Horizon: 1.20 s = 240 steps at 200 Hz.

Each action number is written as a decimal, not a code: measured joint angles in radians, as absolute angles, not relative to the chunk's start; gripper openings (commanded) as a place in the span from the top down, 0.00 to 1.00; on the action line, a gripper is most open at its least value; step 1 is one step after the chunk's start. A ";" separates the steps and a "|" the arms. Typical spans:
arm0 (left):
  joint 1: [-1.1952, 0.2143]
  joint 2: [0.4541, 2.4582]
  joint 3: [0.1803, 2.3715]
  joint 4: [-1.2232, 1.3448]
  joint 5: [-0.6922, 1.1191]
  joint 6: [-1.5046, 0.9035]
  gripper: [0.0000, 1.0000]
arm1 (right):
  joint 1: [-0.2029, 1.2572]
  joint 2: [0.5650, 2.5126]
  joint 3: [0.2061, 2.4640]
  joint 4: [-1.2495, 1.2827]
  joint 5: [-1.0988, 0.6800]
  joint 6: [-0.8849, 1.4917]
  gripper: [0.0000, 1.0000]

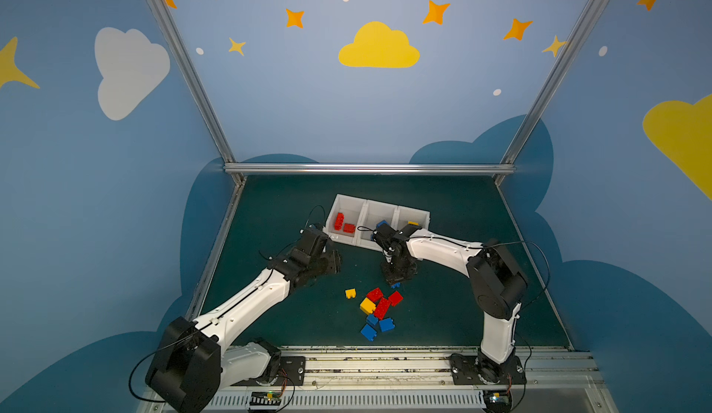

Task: Sort the legos into containers by color
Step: Pick up the lego from the center of the table, then place the lego in the container.

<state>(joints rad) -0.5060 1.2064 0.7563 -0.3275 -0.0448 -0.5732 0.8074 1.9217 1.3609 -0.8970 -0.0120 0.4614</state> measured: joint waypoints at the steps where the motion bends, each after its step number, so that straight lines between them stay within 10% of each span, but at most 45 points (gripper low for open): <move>1: -0.506 1.206 0.756 -0.327 -0.045 -0.573 0.39 | 0.807 1.922 1.363 -0.898 -0.012 0.461 0.70; 127: -0.505 1.123 0.701 -0.331 -0.038 -0.591 0.38 | 0.638 2.191 2.134 -1.060 -0.032 0.302 0.70; 165: -0.504 1.108 0.697 -0.341 -0.033 -0.597 0.38 | 0.595 2.354 2.318 -1.105 -0.076 0.315 0.38; 240: -0.504 1.096 0.674 -0.350 -0.022 -0.600 0.38 | 0.594 2.311 2.280 -1.122 -0.099 0.314 0.34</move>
<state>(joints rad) -0.5041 1.0958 0.6743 -0.3504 -0.0223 -0.5999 0.5938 2.3108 2.2799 -1.1217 -0.0986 0.3141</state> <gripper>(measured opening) 0.623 0.657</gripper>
